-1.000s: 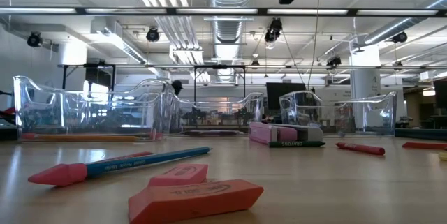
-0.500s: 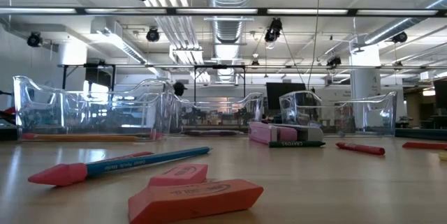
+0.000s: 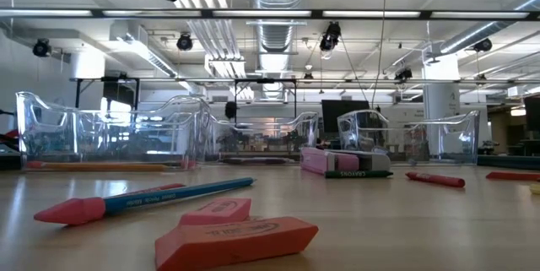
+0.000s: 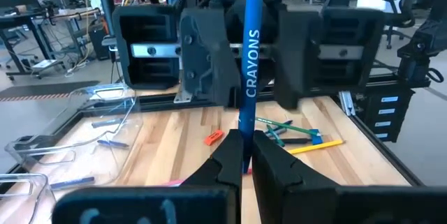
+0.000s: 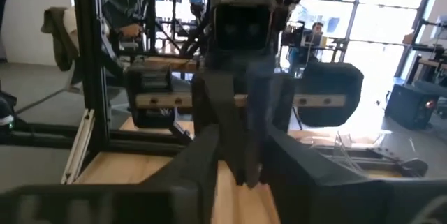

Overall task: Sort crayons/erasers/pens/pencils in bins
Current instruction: Put the blue crayon into the top right transparent bin

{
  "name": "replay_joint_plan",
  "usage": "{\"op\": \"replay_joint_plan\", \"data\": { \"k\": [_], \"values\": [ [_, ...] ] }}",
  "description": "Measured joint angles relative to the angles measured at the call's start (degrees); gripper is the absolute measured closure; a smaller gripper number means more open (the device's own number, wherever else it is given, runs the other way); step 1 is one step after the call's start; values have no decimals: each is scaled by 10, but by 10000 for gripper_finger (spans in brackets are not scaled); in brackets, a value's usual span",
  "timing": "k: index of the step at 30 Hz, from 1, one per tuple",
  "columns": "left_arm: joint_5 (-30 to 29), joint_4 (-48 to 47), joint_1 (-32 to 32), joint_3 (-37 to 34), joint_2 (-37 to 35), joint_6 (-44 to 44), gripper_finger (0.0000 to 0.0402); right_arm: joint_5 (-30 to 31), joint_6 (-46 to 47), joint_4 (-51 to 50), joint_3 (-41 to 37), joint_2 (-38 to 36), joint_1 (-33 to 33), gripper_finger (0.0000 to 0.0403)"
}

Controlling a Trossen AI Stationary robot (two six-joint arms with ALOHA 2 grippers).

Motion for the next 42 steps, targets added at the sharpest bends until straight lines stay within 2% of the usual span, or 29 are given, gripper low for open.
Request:
{"op": "replay_joint_plan", "data": {
  "k": [5,7,12,20,24,28,32,35,42],
  "values": [
    [1,0,0,0,0,0,401,1,0,3,-12,-16,0,371],
    [1,0,1,0,0,-1,399,2,-2,2,-13,-17,0,382],
    [1,0,1,0,0,-2,371,2,-1,2,-13,-17,-1,380],
    [-8,-9,1,0,-5,-12,271,8,-7,-6,-13,-18,-2,380],
    [-45,-44,1,0,-39,-12,225,68,-13,-72,-13,-41,-7,380],
    [-66,-108,1,-1,-87,-16,201,101,-14,-155,-13,-85,-27,380],
    [-76,-142,1,-2,-119,-29,197,126,3,-275,-14,-140,-78,380],
    [-76,-147,1,-2,-123,-29,196,142,37,-391,-14,-176,-141,380],
    [-76,-156,1,-2,-100,-28,196,141,127,-638,-20,-214,-347,380]
  ]
}}
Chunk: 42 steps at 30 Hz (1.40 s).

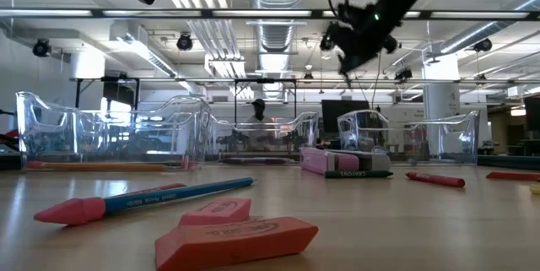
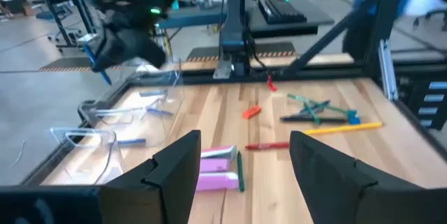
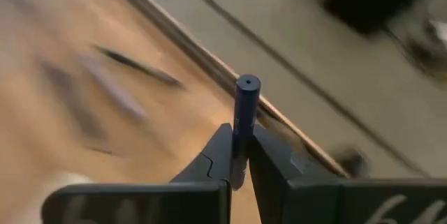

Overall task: Sort crayons/erasers/pens/pencils in bins
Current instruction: Put the blue crayon into the top right transparent bin, then put the green crayon into the top right transparent bin

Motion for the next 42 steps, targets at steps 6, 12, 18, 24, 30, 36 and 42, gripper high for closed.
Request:
{"op": "replay_joint_plan", "data": {
  "k": [6,12,18,24,30,36,42],
  "values": [
    [1,0,0,0,6,-1,196,-48,22,-128,-1,9,-141,379],
    [1,0,0,0,2,-1,196,-103,10,-143,-1,15,-175,336],
    [2,0,0,0,1,0,196,-111,4,-174,-1,4,-171,268],
    [2,0,0,0,2,-4,196,-203,39,-220,-1,-38,-156,228],
    [19,-4,-1,0,2,-44,196,-273,135,-248,-15,-99,-38,232],
    [46,-6,-1,0,1,-48,196,-272,229,-262,-27,-116,160,240],
    [81,-8,-4,0,2,-76,196,-271,267,-277,-27,-86,368,241]
  ]
}}
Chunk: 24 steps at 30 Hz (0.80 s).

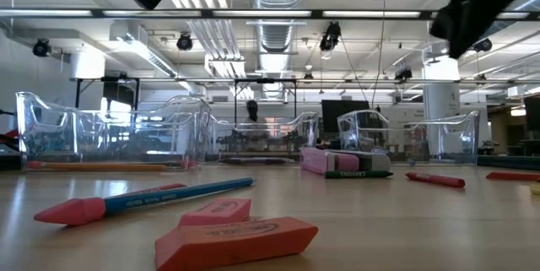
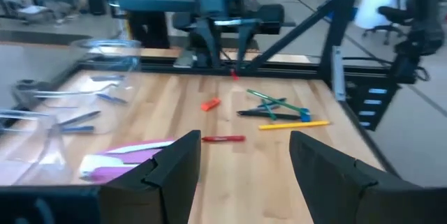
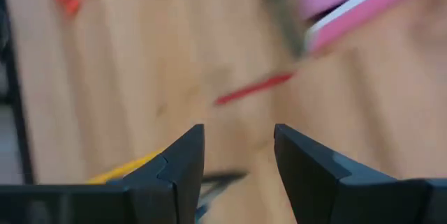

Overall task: Sort crayons/erasers/pens/pencils in bins
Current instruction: Put the green crayon into the top right transparent bin

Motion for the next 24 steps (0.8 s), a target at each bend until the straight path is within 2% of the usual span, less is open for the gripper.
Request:
{"op": "replay_joint_plan", "data": {
  "k": [4,10,18,24],
  "values": [
    [25,1,-13,0,7,-19,196,15,94,-10,0,39,94,241],
    [27,18,-47,0,30,-31,196,14,179,-9,0,117,177,241],
    [27,59,-87,0,67,-44,196,10,189,-11,2,222,219,241],
    [27,60,-96,0,82,-65,196,9,188,-8,11,265,227,241]
  ]
}}
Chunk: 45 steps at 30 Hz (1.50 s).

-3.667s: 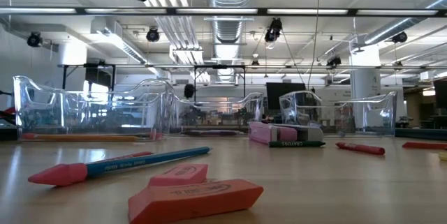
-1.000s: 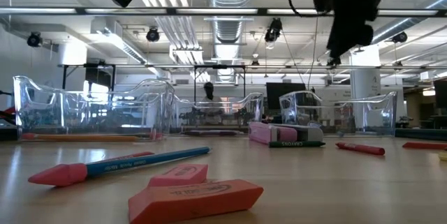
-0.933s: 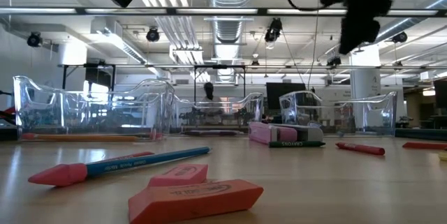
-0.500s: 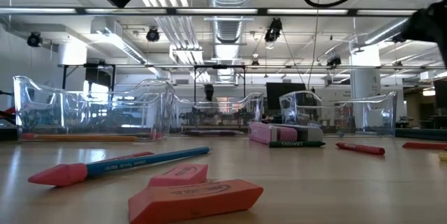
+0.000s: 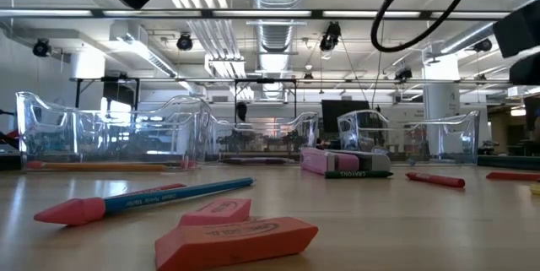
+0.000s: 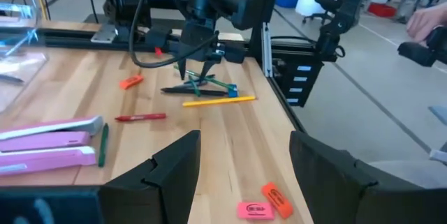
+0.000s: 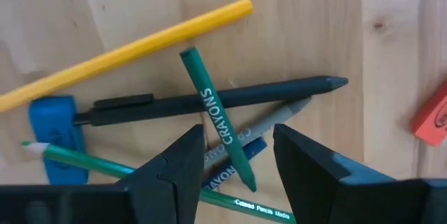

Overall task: Sort crayons/erasers/pens/pencils in bins
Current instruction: Put the green crayon into the top right transparent bin

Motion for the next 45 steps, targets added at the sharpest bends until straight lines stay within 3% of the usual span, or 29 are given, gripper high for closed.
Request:
{"op": "replay_joint_plan", "data": {
  "k": [11,25,36,45],
  "values": [
    [0,0,-5,0,4,-10,196,-17,-9,15,0,29,0,246],
    [-1,0,-5,0,4,-9,196,-24,-23,19,10,26,0,373],
    [-1,0,-5,0,3,10,196,-24,-26,12,32,6,0,394],
    [-2,0,-4,2,1,23,196,89,12,-76,44,-37,-6,394]
  ]
}}
